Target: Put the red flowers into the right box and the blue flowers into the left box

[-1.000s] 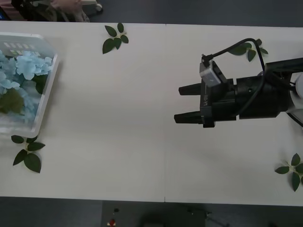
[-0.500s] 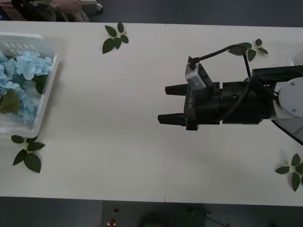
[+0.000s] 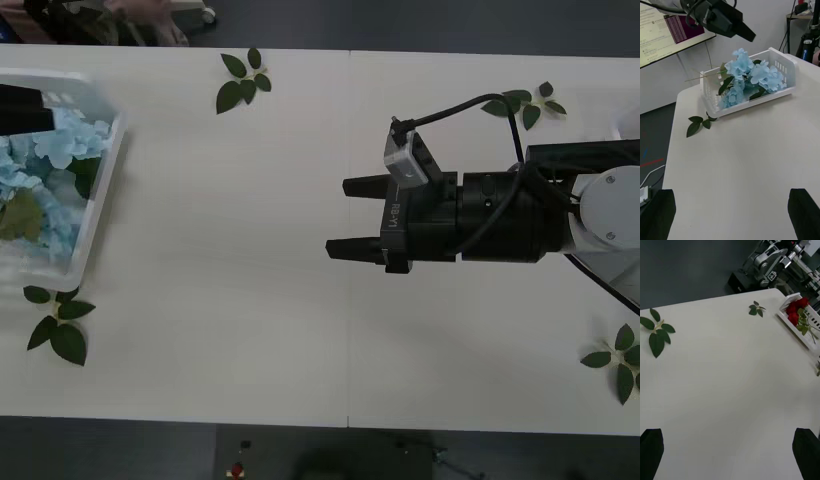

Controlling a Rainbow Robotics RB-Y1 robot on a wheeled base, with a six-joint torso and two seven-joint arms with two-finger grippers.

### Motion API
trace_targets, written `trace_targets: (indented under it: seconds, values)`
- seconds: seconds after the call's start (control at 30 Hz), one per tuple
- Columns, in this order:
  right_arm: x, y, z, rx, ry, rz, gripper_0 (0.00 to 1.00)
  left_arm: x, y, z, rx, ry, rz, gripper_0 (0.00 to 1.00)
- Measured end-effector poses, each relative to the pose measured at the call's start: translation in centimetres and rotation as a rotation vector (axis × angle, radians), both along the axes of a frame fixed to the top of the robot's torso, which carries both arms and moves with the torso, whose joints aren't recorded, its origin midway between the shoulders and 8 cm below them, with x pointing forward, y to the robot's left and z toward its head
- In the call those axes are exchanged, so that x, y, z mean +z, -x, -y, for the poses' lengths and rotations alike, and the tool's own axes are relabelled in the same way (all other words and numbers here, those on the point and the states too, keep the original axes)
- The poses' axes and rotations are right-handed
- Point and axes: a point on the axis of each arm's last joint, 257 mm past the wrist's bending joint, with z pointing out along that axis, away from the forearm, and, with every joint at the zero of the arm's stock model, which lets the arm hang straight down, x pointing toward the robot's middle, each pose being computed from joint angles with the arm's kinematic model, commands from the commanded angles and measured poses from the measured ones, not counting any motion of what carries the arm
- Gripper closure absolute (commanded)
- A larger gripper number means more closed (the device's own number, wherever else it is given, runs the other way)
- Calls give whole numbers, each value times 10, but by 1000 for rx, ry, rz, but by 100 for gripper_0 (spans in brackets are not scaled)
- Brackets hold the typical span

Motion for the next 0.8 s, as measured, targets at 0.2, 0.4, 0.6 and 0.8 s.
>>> trace_targets:
  seconds: [0.2, 0.4, 0.6, 0.8]
  values:
    - [0, 0, 0, 0, 0, 1, 0, -55, 16, 109, -83, -54, 112, 0]
    - [0, 0, 0, 0, 0, 1, 0, -72, 45, 146, -149, -65, 152, 0]
    - [0, 0, 0, 1, 0, 0, 0, -49, 75, 182, -244, -72, 223, 0]
    - [0, 0, 0, 0, 0, 0, 0, -48, 103, 196, -275, -71, 236, 0]
